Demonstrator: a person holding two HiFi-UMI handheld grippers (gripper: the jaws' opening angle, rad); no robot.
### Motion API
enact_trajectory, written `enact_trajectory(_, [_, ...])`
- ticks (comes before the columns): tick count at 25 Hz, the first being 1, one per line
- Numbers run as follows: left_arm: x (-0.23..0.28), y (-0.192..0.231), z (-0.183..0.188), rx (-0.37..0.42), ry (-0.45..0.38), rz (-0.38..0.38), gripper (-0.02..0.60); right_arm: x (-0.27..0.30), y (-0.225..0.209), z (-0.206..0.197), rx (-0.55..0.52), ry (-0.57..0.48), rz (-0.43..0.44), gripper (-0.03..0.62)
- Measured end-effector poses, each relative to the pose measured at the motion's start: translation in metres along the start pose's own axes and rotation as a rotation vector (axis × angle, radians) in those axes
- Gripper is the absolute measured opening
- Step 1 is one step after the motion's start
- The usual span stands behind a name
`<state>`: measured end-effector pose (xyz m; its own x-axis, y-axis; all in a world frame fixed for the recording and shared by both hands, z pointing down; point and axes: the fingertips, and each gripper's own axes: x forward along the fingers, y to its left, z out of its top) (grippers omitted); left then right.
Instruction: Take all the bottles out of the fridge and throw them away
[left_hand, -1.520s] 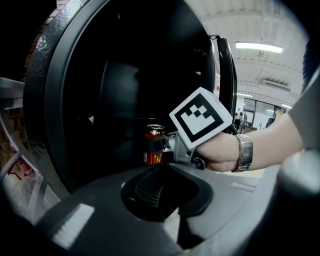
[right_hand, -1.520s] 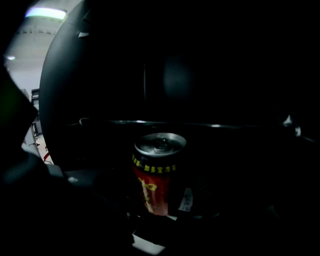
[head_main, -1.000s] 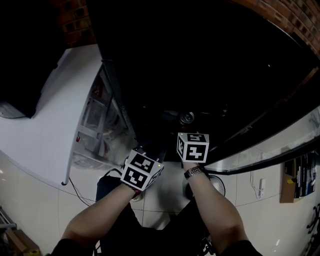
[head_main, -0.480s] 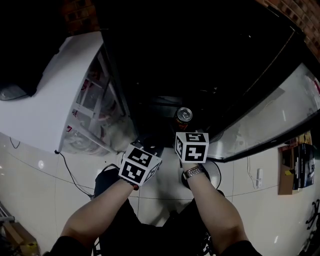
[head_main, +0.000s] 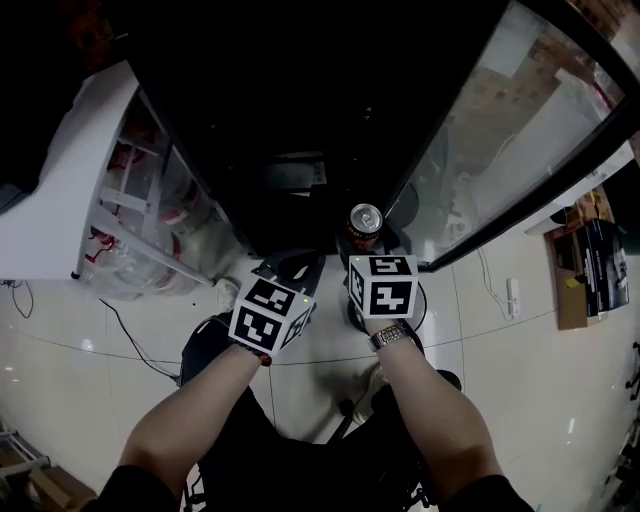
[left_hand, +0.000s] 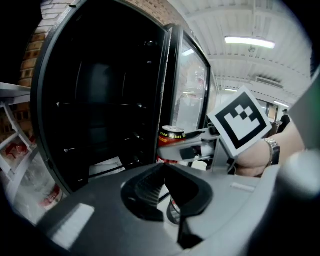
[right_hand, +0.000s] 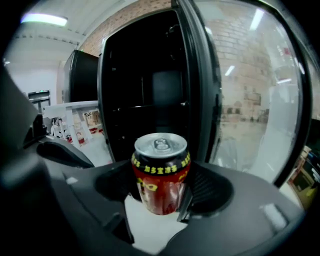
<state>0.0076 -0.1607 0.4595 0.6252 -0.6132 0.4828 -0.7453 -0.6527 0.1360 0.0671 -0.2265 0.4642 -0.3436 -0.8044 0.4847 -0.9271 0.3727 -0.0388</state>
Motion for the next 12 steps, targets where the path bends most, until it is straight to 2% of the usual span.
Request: enact_trajectory(12, [0.037,-0.087,-0.045,0.003,0.067,-0.110,0.005,-0.062,-0.064,-0.103,0.100,0.100,-0.097,0.325])
